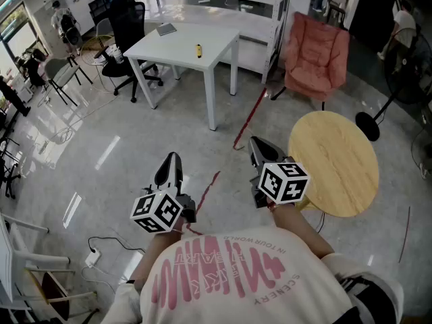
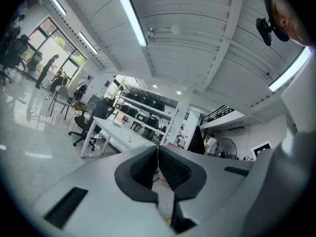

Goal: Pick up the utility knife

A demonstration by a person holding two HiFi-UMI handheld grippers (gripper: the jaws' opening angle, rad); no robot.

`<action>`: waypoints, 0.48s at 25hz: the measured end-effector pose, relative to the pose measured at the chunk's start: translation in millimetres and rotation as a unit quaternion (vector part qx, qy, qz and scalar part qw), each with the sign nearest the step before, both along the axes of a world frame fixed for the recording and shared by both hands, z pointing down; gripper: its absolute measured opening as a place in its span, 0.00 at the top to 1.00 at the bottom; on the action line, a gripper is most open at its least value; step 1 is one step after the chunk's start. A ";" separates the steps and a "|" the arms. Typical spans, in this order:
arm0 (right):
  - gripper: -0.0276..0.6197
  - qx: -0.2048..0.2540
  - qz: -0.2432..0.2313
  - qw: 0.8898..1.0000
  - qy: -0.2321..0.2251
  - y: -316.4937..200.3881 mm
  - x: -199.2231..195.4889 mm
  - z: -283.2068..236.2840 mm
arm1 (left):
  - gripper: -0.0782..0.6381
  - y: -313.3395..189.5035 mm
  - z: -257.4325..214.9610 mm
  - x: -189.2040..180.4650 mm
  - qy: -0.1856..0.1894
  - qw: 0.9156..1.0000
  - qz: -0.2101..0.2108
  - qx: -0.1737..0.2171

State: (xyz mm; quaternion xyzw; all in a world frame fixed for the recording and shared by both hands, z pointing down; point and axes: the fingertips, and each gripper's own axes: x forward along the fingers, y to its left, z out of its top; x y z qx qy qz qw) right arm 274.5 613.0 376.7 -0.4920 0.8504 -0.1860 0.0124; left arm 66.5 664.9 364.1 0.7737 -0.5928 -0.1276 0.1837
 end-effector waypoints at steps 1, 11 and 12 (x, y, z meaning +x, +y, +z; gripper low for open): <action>0.94 0.001 0.001 1.000 0.000 -0.8 0.0 0.4 | 0.86 -0.8 0.5 -0.4 -0.001 1.000 0.000 0.001; 0.94 0.007 0.004 1.000 0.000 5.0 -5.3 0.1 | 0.86 4.3 2.6 -5.0 -0.004 1.000 0.002 -0.001; 0.94 0.011 0.008 1.000 -0.006 5.3 -5.0 -2.1 | 0.86 4.5 2.3 -5.7 -0.002 1.000 0.003 -0.001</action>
